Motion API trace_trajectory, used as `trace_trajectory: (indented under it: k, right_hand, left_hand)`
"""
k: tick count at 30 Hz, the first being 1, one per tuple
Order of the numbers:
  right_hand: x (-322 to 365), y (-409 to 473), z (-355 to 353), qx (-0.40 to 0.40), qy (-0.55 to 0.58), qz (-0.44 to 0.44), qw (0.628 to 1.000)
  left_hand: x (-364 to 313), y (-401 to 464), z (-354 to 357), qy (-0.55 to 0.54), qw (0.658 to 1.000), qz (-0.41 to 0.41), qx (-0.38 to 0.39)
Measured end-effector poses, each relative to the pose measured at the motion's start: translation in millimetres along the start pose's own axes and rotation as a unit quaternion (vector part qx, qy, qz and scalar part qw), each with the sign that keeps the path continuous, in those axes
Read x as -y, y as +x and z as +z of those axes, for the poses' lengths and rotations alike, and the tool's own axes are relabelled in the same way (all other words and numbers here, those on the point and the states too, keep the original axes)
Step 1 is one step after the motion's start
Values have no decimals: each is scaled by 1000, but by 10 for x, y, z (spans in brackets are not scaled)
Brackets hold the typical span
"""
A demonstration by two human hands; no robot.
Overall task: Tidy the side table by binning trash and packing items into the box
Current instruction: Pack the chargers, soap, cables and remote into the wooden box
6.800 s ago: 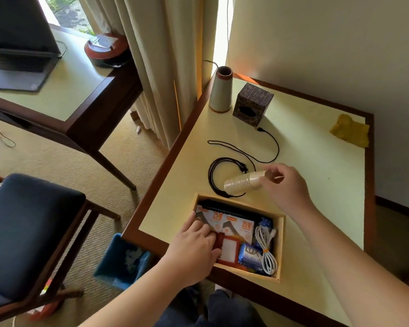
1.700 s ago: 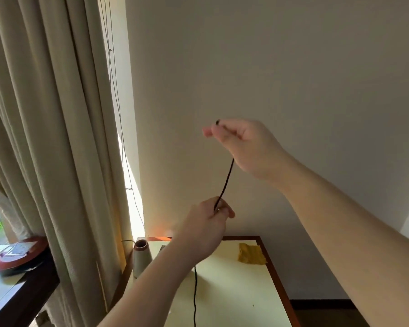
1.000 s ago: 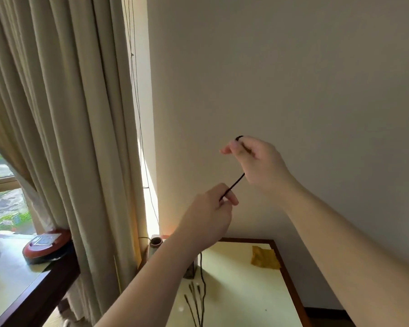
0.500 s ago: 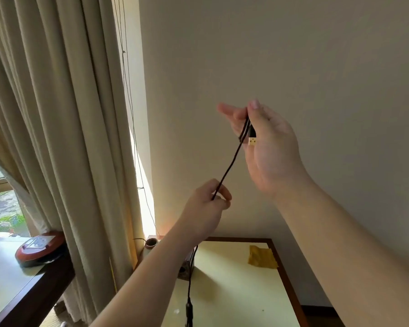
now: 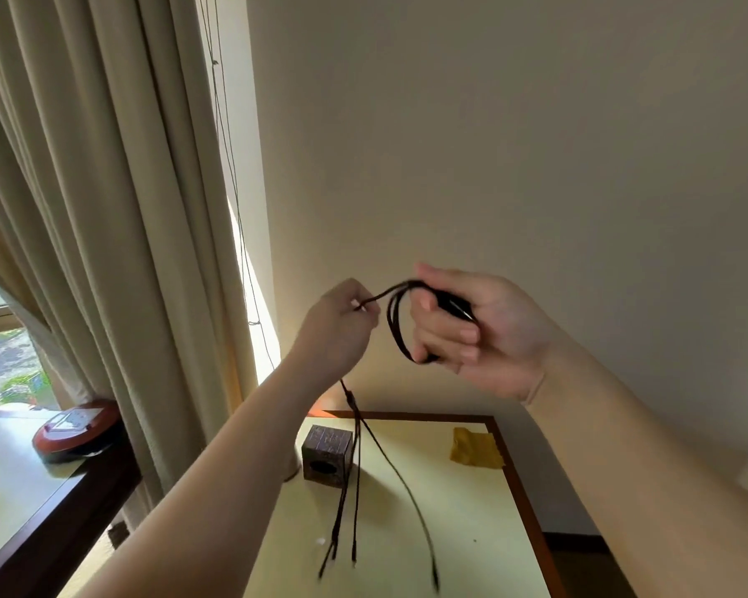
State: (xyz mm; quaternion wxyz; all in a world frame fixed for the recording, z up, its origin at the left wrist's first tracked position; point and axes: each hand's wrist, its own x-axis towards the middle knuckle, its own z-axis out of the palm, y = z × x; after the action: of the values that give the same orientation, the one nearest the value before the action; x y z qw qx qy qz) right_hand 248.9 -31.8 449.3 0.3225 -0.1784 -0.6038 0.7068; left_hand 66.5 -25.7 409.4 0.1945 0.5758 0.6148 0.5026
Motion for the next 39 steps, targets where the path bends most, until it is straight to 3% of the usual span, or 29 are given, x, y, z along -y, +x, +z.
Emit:
trace_trajectory:
  k: [2,4,6,8,10,11,14,16,18,20,22,23,25,27,29,31,32,34,36,39]
  right_hand:
    - [37,55,150,-52,114,-73,989]
    - [56,131,158,-120,118,-158,973]
    - [16,219,46,-191,1,-217,957]
    - [-108,290,-123,-263,-195,-225,918]
    - [-277,287,-253,-282,-368,-179,868]
    - [-361,265,-304,-272,-409,-131,861]
    - [-588,156,-321,-171,-370,20,913]
    - [-645,44,-187,-109,-238,64,963]
    - [-611,-72,-35,-52,-101,64,992]
    - [-516,-150,129,5,-24,28,999]
    - [-443,-152,266,11,51,-37,998]
    - [-408,-135,321,-9,89,-76,993]
    - [-348,-53,327,-69,124,-157,977]
    - [-284,32,214,-135,26,-229,964]
    - [-298,102,18,-216,-214,-266,915]
    - [-513,153,-210,-243,-402,-225,854]
    - [-683,166,-322,-233,-443,-176,848]
    - [-1031,123,-456,-209,-439,-65,871]
    - [-1324,8,-471,-195,-366,5,910]
    - [-1629,-175,-272,-213,-259,36,941]
  left_hand:
    - [127,-104,196,-41,994,-49,94]
    - [252,-323,367,-51,978,-97,176]
    - [324,-560,465,-57,970,-105,212]
    - [291,-709,464,-55,977,-74,194]
    - [170,-746,364,-12,991,-27,132]
    - [96,-734,291,16,995,-3,97]
    - [-129,-613,30,188,979,72,6]
    - [-163,-471,-86,305,942,135,-40]
    - [-51,-295,-127,326,930,163,-49]
    - [128,-195,-111,260,955,145,10]
    - [242,-212,-34,29,994,78,72]
    - [283,-291,39,-34,996,26,73]
    - [417,-483,244,-3,999,-18,50]
    - [586,-750,440,56,994,-57,76]
    - [669,-977,508,69,986,-90,120]
    - [621,-1155,460,68,982,-102,146]
    - [538,-1213,393,63,980,-97,159]
    - [332,-1256,215,37,975,-101,194]
    - [194,-1165,65,-84,958,-173,215]
    - [171,-1057,-59,-311,874,-298,226]
